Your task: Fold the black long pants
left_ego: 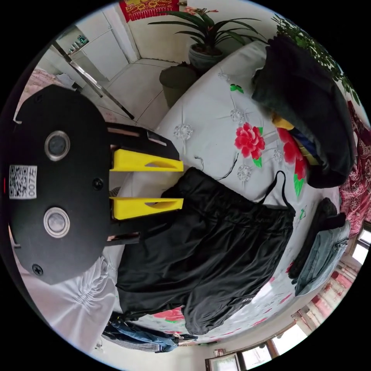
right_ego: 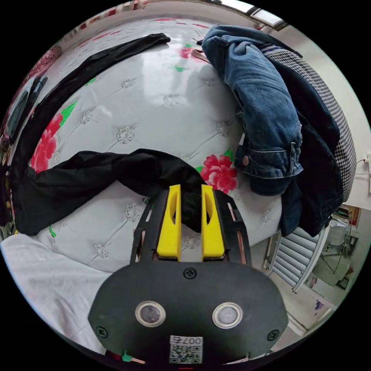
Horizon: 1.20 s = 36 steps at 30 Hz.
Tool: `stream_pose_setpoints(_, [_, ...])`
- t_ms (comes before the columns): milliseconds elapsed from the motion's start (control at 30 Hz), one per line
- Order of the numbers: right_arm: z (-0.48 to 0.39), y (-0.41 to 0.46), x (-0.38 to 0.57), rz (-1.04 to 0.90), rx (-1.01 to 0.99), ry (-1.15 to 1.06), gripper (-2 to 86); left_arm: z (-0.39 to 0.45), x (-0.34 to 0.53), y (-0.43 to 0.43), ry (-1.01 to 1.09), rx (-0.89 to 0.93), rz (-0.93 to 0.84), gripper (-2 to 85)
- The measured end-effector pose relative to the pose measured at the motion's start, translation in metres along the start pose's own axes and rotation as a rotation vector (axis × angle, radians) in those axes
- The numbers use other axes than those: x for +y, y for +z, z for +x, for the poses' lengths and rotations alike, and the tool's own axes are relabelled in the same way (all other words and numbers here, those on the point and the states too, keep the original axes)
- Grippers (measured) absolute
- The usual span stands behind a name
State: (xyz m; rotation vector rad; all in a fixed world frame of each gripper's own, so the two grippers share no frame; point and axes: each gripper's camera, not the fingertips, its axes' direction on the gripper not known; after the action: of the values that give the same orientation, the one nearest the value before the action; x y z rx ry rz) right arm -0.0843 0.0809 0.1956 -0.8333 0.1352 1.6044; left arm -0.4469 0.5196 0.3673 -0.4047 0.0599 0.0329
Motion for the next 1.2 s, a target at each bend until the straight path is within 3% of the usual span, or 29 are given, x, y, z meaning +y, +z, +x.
stream_pose_setpoints(133, [0.002,-0.050,-0.008,0.004,-0.101,-0.037,1.0,0.001,-0.025,-0.032,0.024,-0.037,0.017,3.0])
stream_pose_setpoints(200, [0.008,-0.115,-0.018,0.006,-0.291,-0.176,0.8,-0.004,-0.035,-0.057,0.037,-0.021,0.065,2.3])
stream_pose_setpoints(300, [0.018,-0.198,-0.048,0.091,-0.321,-0.274,2.0,-0.019,-0.055,-0.084,-0.030,0.059,0.121,1.8])
stream_pose_setpoints(400, [0.026,-0.238,-0.094,0.266,-0.248,-0.166,3.6,-0.015,-0.073,-0.090,-0.093,0.067,0.131,1.6])
stream_pose_setpoints(633, [0.030,-0.208,-0.096,0.367,-0.324,-0.012,5.0,-0.029,-0.071,-0.135,-0.173,0.145,0.180,1.1])
stream_pose_setpoints(833, [0.040,-0.147,-0.096,0.201,-0.290,0.041,4.5,-0.054,-0.071,-0.159,-0.251,0.212,0.173,0.9])
stream_pose_setpoints(1033, [0.067,-0.132,-0.132,0.122,-0.418,0.187,1.8,-0.053,-0.081,-0.192,-0.245,0.186,0.183,0.4])
stream_pose_setpoints(1133, [0.080,-0.161,-0.136,0.140,-0.491,0.172,0.6,-0.061,-0.084,-0.219,-0.231,0.226,0.205,0.2])
stream_pose_setpoints(1200, [0.116,-0.229,-0.114,0.313,-0.618,0.179,0.2,-0.066,-0.083,-0.238,-0.206,0.246,0.210,0.1])
